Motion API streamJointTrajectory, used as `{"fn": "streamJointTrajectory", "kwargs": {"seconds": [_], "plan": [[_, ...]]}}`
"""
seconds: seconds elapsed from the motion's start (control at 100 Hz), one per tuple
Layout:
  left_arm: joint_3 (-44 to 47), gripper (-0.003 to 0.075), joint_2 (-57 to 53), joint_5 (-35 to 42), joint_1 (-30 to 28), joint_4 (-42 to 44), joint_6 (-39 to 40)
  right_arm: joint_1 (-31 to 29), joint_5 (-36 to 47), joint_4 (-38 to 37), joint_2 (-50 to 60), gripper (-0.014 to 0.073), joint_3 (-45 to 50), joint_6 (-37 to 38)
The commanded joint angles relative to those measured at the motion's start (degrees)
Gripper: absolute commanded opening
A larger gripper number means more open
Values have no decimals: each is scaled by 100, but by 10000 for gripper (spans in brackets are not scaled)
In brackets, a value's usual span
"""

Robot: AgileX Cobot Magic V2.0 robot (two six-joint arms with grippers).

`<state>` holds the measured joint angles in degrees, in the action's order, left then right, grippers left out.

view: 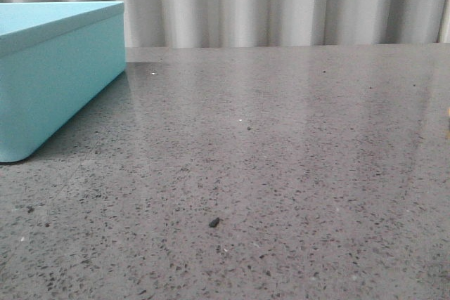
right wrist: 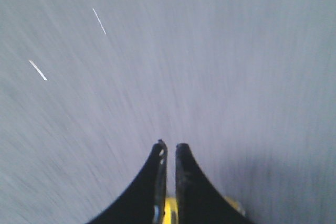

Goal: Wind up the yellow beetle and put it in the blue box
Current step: 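Drag the yellow car backward with the right gripper toward the blue box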

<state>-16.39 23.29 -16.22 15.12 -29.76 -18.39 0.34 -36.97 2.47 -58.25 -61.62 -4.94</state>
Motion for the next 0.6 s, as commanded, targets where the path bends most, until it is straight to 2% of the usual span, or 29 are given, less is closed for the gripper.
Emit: {"fn": "streamJointTrajectory", "kwargs": {"seconds": [0.0, 0.07, 0.18, 0.29, 0.47, 0.59], "plan": [[-164, -21, 85, 368, 50, -65, 31, 118, 912, -22, 920, -41, -270, -112], [-164, -21, 85, 368, 50, -65, 31, 142, 1379, -81, 1477, -41, -242, -112], [-164, -21, 85, 368, 50, -65, 31, 142, 1608, -496, 2150, -41, -168, -112], [-164, -21, 85, 368, 50, -65, 31, 142, 1306, -804, 2511, -41, -114, -112], [-164, -21, 85, 368, 50, -92, 31, 142, 427, -846, 2624, -41, -114, -112], [-164, -21, 85, 461, 50, -103, 31, 182, 282, -846, 2635, -41, -114, -112]]}}
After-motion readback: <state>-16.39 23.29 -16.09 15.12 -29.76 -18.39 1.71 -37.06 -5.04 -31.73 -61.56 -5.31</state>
